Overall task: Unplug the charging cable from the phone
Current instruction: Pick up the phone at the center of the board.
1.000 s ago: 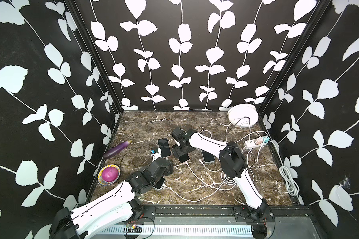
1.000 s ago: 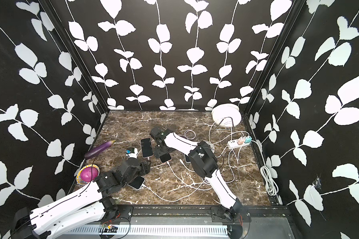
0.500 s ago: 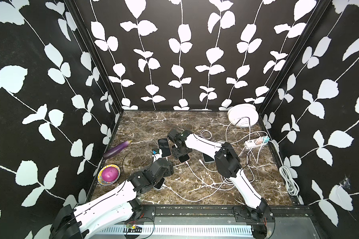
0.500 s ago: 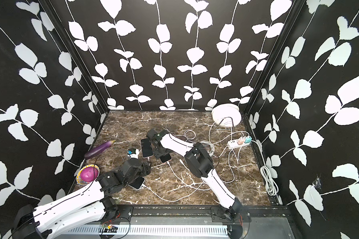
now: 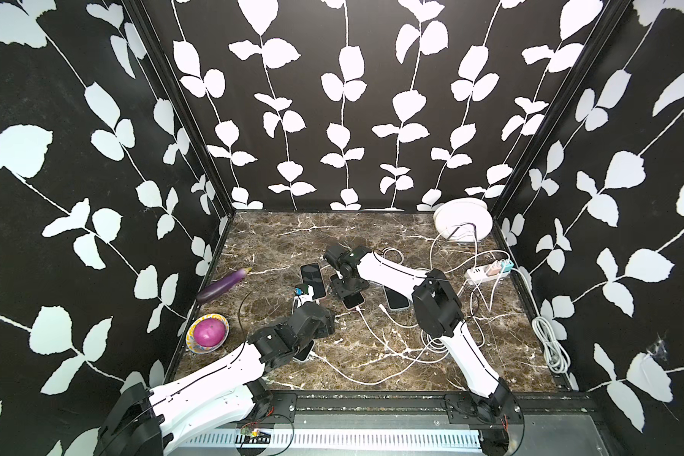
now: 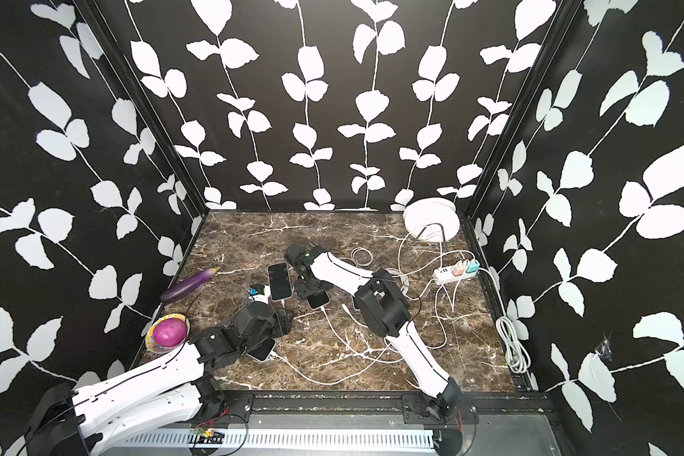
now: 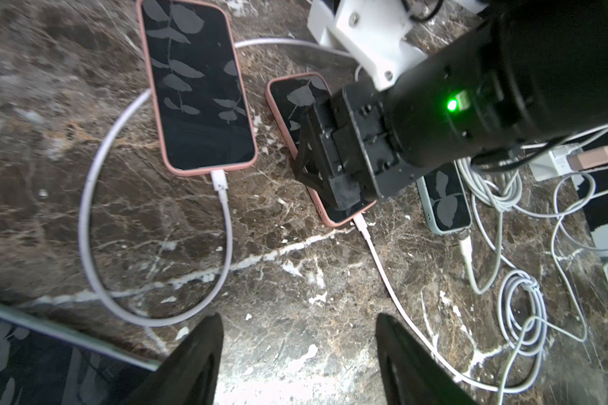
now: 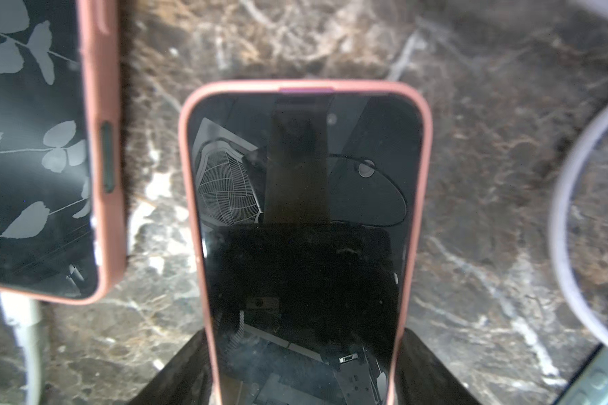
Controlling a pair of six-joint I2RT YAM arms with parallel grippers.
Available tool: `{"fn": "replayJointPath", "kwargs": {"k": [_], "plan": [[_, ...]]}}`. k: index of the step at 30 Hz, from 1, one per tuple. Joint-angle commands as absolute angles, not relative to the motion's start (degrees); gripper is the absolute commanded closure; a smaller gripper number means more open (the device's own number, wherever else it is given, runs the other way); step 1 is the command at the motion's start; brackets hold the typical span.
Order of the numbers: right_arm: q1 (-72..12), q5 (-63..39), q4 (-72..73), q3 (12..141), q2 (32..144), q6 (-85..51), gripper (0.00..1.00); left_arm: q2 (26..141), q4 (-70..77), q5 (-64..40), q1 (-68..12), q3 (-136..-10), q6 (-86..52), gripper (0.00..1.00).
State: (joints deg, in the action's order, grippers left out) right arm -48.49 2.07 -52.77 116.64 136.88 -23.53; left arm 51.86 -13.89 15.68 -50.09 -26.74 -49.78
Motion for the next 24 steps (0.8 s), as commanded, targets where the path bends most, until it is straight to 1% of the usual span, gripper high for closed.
{"fn": "replayJointPath", "kwargs": {"k": [1, 4, 6, 7, 9, 11, 14, 20, 24], "plan": [[-47.5, 3.2, -53.9, 113.4, 134.3, -23.6, 0.55, 53.5, -8.5, 12.5, -49.9, -25.5, -48.6, 0.29], [-47.5, 2.4, -50.3, 110.5, 130.8, -24.5, 0.71, 54.7, -2.9, 10.2, -49.9, -23.9, -48.6, 0.28], [-47.4, 2.2, -47.6, 108.3, 128.3, -25.4, 0.84, 54.4, 4.0, 8.4, -49.9, -21.2, -48.6, 0.28], [-47.5, 2.0, -46.7, 107.5, 127.1, -25.7, 0.88, 54.3, 6.7, 8.2, -49.9, -20.2, -48.7, 0.28], [-47.4, 1.9, -45.1, 106.2, 125.1, -26.4, 0.99, 54.1, 11.3, 7.8, -50.1, -18.2, -48.4, 0.28], [-47.4, 1.8, -43.3, 104.7, 122.9, -27.1, 1.00, 54.6, 16.0, 7.4, -50.4, -16.5, -48.7, 0.27], [-47.4, 1.9, -40.9, 102.5, 120.1, -27.9, 1.00, 58.8, 22.7, 7.6, -52.2, -15.2, -48.4, 0.27], [-47.3, 1.6, -36.0, 97.4, 115.2, -30.4, 1.00, 73.1, 40.8, 9.4, -57.5, -15.0, -48.6, 0.27], [-47.3, 1.5, -32.0, 93.0, 111.6, -32.1, 1.00, 83.4, 57.7, 10.0, -57.6, -13.1, -51.7, 0.24]]}}
